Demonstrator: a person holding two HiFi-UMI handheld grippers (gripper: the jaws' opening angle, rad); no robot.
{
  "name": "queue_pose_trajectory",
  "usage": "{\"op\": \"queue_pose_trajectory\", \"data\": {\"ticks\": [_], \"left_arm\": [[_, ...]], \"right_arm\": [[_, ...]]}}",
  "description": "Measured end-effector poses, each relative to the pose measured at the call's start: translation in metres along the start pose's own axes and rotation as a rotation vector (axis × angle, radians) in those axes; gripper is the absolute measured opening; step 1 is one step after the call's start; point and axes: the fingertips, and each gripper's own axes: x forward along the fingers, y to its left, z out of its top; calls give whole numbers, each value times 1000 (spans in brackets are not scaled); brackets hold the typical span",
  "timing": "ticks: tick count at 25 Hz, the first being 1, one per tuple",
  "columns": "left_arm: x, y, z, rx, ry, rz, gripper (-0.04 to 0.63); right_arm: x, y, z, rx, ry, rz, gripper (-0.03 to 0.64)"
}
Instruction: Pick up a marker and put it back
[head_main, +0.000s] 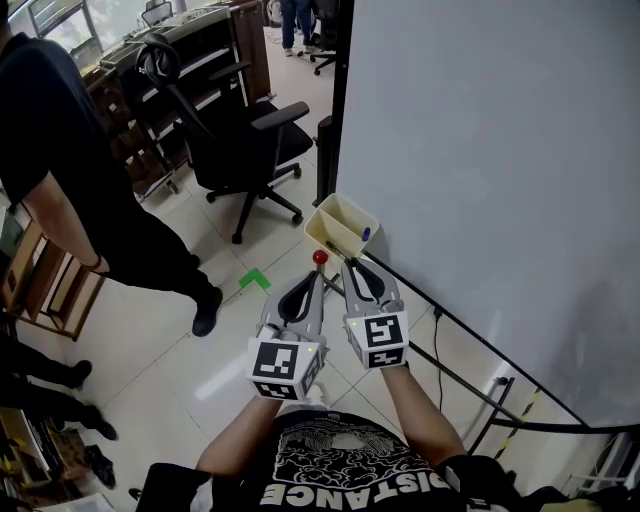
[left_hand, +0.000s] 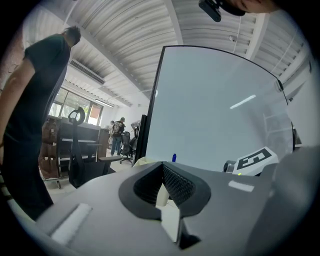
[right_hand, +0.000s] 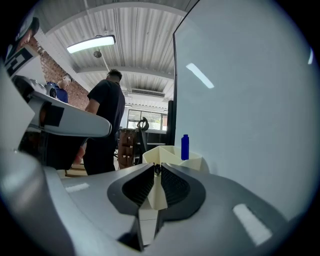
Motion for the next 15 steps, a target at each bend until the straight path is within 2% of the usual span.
{"op": "queue_pose_trajectory", "data": {"ticks": [15], "left_arm": [[0, -2, -2, 2, 9, -10, 6]], "right_arm": [[-3, 1, 2, 13, -7, 8, 35]]}}
